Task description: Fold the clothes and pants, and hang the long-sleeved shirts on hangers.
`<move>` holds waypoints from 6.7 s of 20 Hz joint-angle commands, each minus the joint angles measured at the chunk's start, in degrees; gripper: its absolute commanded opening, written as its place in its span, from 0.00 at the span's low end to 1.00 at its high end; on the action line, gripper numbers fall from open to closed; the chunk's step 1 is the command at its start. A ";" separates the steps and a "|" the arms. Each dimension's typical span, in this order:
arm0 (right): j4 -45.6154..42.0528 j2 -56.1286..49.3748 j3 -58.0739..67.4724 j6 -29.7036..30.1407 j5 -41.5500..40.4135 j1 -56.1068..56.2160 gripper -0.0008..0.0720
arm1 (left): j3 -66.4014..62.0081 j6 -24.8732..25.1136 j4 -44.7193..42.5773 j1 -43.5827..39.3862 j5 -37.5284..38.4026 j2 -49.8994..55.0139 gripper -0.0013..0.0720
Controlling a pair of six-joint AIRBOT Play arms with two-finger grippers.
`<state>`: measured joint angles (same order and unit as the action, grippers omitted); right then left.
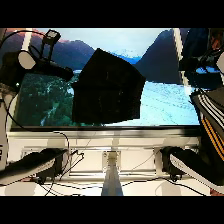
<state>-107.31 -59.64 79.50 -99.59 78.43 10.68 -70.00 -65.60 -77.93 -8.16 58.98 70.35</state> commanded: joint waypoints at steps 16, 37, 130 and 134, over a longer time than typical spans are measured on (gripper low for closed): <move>0.59 -0.02 0.07 0.24 -1.70 0.02 0.04 | -0.04 -0.02 1.68 0.00 0.00 0.07 0.97; 72.41 -13.44 -50.56 34.47 -21.33 -10.38 0.71 | 17.81 0.24 8.59 26.88 16.33 -9.38 0.68; 73.72 -40.79 -16.04 47.67 2.99 -12.81 0.87 | 32.46 -8.98 24.17 -19.96 -25.00 -6.49 0.97; 75.23 -40.79 -16.04 51.21 1.49 -1.95 0.71 | 32.46 -8.96 23.89 -19.93 -27.54 -6.49 0.96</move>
<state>-36.03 -100.07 63.37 -52.31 80.73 2.09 -37.56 -74.61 -53.52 -28.12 34.89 63.83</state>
